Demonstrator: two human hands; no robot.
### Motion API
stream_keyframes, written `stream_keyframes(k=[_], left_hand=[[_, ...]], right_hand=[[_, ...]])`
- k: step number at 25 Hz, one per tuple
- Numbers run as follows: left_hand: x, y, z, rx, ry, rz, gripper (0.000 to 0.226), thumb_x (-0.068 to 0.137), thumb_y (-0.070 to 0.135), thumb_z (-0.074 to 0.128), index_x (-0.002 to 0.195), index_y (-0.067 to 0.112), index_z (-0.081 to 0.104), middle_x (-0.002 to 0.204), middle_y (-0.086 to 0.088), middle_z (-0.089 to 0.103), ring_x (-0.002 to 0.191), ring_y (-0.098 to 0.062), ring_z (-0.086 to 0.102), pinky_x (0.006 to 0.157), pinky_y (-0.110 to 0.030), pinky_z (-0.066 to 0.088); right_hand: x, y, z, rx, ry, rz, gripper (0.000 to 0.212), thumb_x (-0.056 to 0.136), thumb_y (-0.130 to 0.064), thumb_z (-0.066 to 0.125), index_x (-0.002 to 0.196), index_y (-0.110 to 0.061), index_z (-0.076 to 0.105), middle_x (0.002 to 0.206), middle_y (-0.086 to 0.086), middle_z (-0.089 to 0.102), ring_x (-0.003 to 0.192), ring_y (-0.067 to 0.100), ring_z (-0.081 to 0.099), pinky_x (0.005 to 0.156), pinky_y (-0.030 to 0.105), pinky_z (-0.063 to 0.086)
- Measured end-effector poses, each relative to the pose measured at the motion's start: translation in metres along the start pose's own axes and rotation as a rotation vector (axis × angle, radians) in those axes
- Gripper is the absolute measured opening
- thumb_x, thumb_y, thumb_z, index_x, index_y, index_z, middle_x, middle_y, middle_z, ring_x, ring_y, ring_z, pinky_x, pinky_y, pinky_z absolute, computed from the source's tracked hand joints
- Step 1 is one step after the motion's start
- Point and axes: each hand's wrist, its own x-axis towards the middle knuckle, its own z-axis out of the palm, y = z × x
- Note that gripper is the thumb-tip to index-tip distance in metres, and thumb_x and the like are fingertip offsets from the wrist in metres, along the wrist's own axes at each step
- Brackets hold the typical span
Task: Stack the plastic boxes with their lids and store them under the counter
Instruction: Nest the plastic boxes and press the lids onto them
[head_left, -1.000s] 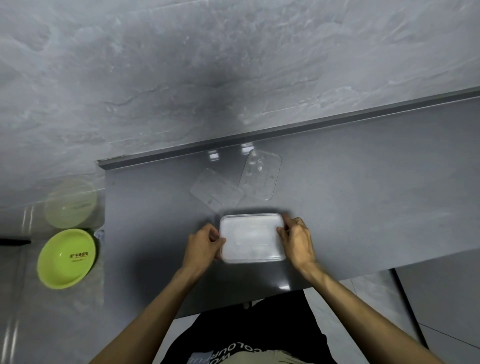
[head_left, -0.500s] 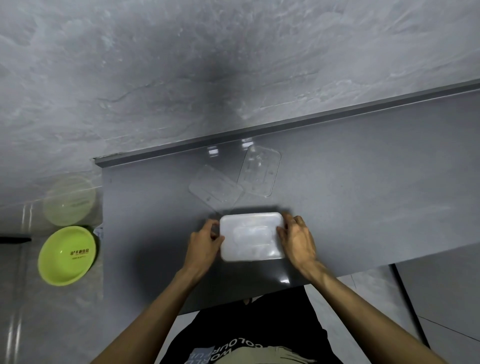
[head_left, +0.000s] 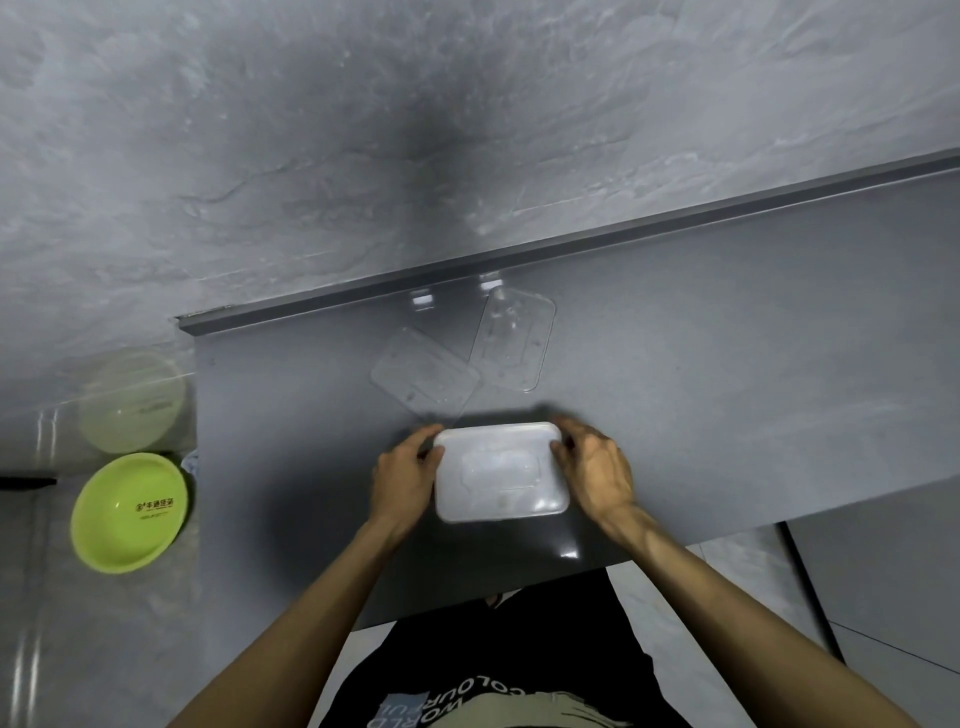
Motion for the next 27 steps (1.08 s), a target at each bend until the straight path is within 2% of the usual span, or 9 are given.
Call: stream_keyframes(k=[4,6,14,16,18,20,23,25,27], left_hand=[[0.012,0.003,0.000,-0.125,0.020,-0.154,0.022,0.090,0.025,0.061,0.110,0.022,0.070,0.110,-0.001,0.072,0.096,-0.024,0.068,0.085,-0.047,0.057],[0.016,0.005,0.000,-0.120,0.030,-0.172,0.017,0.089,0.026,0.063,0.102,0.021,0.072,0.102,-0.001,0.074,0.089,-0.023,0.070,0.081,-0.048,0.059],[0.020,0.007,-0.005,-0.159,-0.037,-0.188,0.009,0.087,0.024,0.067,0.093,0.024,0.073,0.094,0.003,0.074,0.085,-0.020,0.071,0.076,-0.044,0.060],[0.033,0.007,-0.013,-0.141,-0.056,-0.161,0.010,0.086,0.029,0.068,0.095,0.026,0.072,0.094,0.002,0.074,0.089,-0.020,0.070,0.080,-0.042,0.059],[0.060,0.004,-0.025,-0.146,-0.013,-0.162,0.029,0.084,0.027,0.071,0.110,0.016,0.067,0.106,-0.007,0.072,0.100,-0.025,0.067,0.087,-0.038,0.055],[0.097,0.002,-0.036,-0.067,0.026,-0.183,0.058,0.076,0.023,0.079,0.126,0.007,0.054,0.123,-0.016,0.062,0.112,-0.033,0.060,0.092,-0.038,0.051],[0.139,-0.004,-0.038,0.372,0.013,-0.214,0.093,0.063,0.039,0.085,0.137,0.006,0.038,0.137,-0.021,0.046,0.125,-0.041,0.045,0.103,-0.052,0.043],[0.152,-0.008,-0.031,0.557,-0.001,-0.203,0.102,0.061,0.045,0.085,0.140,0.007,0.031,0.141,-0.022,0.039,0.126,-0.043,0.039,0.103,-0.054,0.040],[0.161,-0.010,-0.027,0.561,-0.003,-0.193,0.103,0.061,0.039,0.086,0.141,0.008,0.029,0.141,-0.024,0.037,0.127,-0.045,0.038,0.102,-0.056,0.040]], right_hand=[[0.003,-0.001,0.001,0.004,0.000,-0.028,0.033,0.094,-0.025,0.053,0.127,-0.021,0.056,0.122,0.009,0.066,0.108,0.032,0.062,0.088,0.037,0.051],[0.004,-0.002,0.000,0.009,-0.001,-0.028,0.030,0.094,-0.025,0.053,0.123,-0.022,0.057,0.119,0.009,0.067,0.106,0.032,0.063,0.085,0.037,0.051],[0.009,0.000,-0.004,0.014,-0.059,-0.009,0.033,0.093,-0.030,0.053,0.126,-0.026,0.056,0.123,0.007,0.064,0.108,0.031,0.062,0.089,0.038,0.051],[0.013,0.000,-0.007,0.001,-0.082,-0.004,0.034,0.094,-0.033,0.052,0.127,-0.026,0.056,0.126,0.007,0.062,0.109,0.031,0.061,0.090,0.039,0.051],[0.018,-0.002,-0.010,-0.006,-0.083,-0.003,0.038,0.094,-0.036,0.051,0.130,-0.024,0.054,0.131,0.008,0.057,0.111,0.031,0.060,0.091,0.041,0.051],[0.023,-0.004,-0.010,0.009,-0.088,-0.008,0.042,0.095,-0.036,0.051,0.134,-0.020,0.051,0.135,0.010,0.052,0.115,0.032,0.057,0.096,0.042,0.049],[0.026,-0.008,-0.011,0.044,-0.099,-0.011,0.046,0.095,-0.034,0.053,0.137,-0.020,0.046,0.140,0.010,0.046,0.122,0.030,0.052,0.101,0.041,0.046],[0.028,-0.008,-0.011,0.050,-0.100,0.001,0.047,0.094,-0.035,0.053,0.138,-0.020,0.045,0.141,0.010,0.045,0.124,0.031,0.051,0.103,0.041,0.045],[0.027,-0.004,-0.012,0.040,-0.098,0.010,0.048,0.095,-0.035,0.053,0.138,-0.018,0.045,0.141,0.011,0.044,0.124,0.031,0.050,0.104,0.040,0.044]])
